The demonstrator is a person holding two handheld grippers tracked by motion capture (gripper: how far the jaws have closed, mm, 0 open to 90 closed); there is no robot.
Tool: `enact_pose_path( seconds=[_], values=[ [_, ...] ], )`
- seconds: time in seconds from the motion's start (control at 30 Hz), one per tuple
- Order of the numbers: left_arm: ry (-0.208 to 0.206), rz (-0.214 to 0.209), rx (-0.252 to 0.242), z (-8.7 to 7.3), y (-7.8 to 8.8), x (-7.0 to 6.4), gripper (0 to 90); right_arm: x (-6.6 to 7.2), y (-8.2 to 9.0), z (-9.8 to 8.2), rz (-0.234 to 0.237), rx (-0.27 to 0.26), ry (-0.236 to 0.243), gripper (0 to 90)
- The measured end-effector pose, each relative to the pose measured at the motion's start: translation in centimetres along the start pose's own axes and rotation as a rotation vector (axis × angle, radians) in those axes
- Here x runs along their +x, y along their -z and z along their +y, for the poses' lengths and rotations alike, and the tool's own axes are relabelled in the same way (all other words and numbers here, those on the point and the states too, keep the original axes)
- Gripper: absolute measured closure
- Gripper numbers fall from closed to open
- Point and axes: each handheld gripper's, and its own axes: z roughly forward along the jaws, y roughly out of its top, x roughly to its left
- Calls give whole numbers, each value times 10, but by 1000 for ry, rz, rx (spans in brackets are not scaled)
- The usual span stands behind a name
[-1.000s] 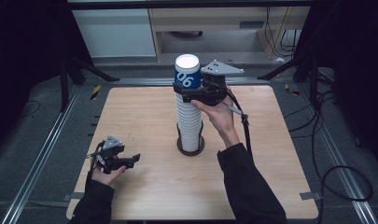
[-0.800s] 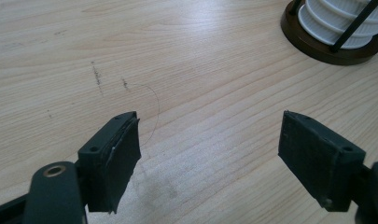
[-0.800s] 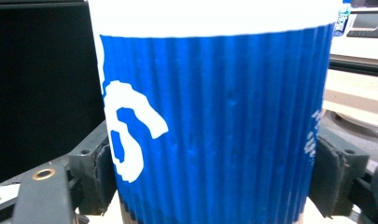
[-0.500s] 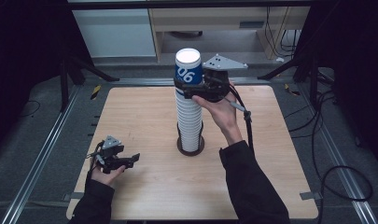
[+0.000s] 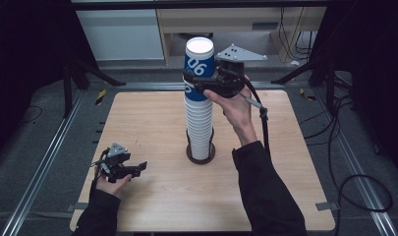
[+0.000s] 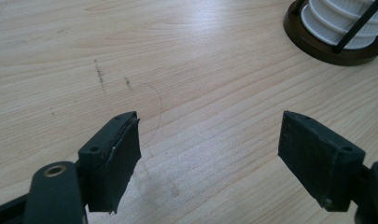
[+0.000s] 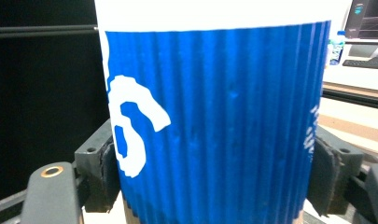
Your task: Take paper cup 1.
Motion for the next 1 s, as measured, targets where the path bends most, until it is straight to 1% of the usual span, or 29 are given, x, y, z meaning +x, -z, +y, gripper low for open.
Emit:
enact_pose_path(
  seconds=[0.17, 0.3, 0.37, 0.43, 0.5, 0.6, 0.67, 0.8, 0.9, 1.0],
  values=[
    [0, -1, -1, 0, 1, 0, 203, -1, 3, 8, -4, -24, 4, 207],
    [0, 0, -2, 0, 1, 1, 203, -3, 11, 12, 5, -46, -4, 206],
    [4, 2, -3, 0, 1, 1, 203, -3, 17, 14, -1, -60, 5, 207],
    [5, 0, -4, 0, 2, 1, 203, -5, 23, 17, 3, -69, 2, 207],
    [6, 1, -6, 0, 2, 2, 204, -7, 31, 18, -3, -78, 8, 207],
    [8, 0, -7, 0, 2, 2, 204, -11, 45, 18, -22, -81, 22, 206],
    [9, 0, -6, 0, 2, 2, 204, -14, 56, 15, -33, -86, 25, 206],
    [7, 0, -7, 0, 2, 1, 205, -20, 76, 3, -71, -68, 40, 206],
    [8, 0, -9, 0, 2, 1, 208, -25, 91, -10, -98, -52, 46, 206],
    [9, -1, -12, 1, 3, 1, 212, -30, 103, -27, -105, -29, 40, 206]
  ],
)
